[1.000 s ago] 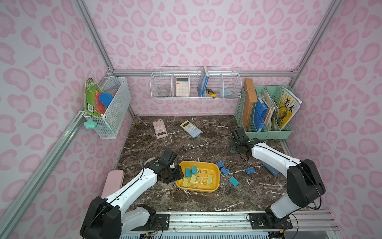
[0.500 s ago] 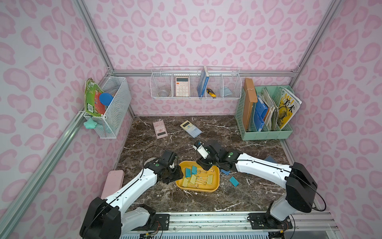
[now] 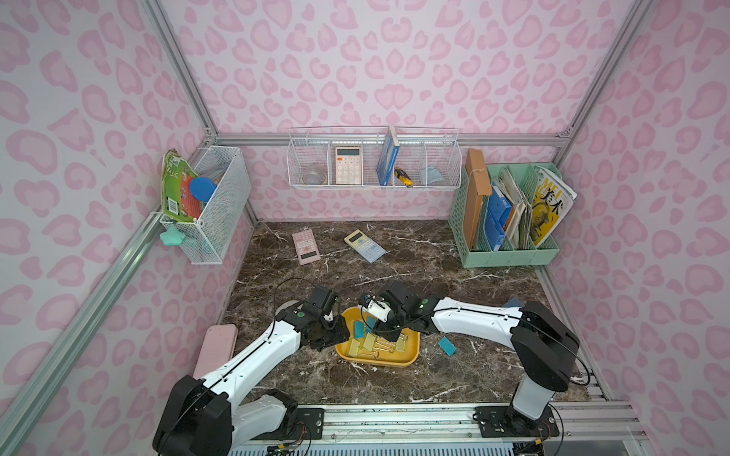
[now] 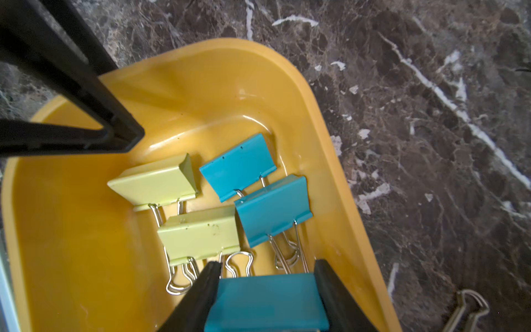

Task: Put the binder clips in the storage box
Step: Place the binder clip in the storage box.

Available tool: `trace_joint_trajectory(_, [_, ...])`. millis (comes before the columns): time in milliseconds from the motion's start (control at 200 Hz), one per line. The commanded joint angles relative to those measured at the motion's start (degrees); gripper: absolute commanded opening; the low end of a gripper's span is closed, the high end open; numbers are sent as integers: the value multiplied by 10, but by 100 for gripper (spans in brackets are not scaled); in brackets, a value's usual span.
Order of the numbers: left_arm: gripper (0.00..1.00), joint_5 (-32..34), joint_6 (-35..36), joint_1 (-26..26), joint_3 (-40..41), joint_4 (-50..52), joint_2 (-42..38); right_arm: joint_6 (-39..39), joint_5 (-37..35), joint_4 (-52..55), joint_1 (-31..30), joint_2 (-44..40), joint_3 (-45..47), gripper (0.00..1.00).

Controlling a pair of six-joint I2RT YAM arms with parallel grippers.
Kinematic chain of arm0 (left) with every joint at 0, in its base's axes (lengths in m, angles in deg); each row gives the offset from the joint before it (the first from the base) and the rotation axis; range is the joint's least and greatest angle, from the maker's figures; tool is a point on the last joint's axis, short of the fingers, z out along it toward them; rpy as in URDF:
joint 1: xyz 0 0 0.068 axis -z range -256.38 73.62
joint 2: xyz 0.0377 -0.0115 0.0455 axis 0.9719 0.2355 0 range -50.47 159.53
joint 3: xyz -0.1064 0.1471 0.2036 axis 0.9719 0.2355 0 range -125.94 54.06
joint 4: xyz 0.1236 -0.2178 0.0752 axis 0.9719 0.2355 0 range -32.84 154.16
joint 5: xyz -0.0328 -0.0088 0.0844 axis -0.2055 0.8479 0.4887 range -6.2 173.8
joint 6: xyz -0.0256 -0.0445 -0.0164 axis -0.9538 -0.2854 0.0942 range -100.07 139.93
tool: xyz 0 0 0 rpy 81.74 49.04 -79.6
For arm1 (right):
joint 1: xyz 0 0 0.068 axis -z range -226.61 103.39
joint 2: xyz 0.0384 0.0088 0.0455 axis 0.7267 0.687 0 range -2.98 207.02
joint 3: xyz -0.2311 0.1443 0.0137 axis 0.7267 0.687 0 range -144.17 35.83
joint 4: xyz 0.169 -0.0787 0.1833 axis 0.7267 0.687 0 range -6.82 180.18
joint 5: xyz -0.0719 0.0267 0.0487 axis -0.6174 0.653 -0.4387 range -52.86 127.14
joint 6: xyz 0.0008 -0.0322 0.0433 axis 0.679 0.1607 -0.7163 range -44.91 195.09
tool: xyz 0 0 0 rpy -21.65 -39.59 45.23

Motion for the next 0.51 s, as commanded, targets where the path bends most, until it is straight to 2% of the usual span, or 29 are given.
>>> trace_joint_trajectory(0, [55, 3, 6, 0, -4, 12, 3, 23, -11, -2, -1, 4, -3, 57])
trace_joint_trajectory(125, [55, 3, 7, 0, -6, 11, 7, 4, -14, -10, 3, -13, -1, 68])
trace_joint_trajectory(270, [55, 2, 7, 0, -6, 10, 8, -37, 19, -10, 30, -61, 6, 72])
trace_joint_trajectory(400, [55, -2, 6, 0, -3, 9, 5, -114, 11, -13, 75, -144, 43, 70])
trace_joint_trajectory(500, [55, -3, 6, 0, -3, 9, 3, -229, -51, 44, 108, -205, 62, 60])
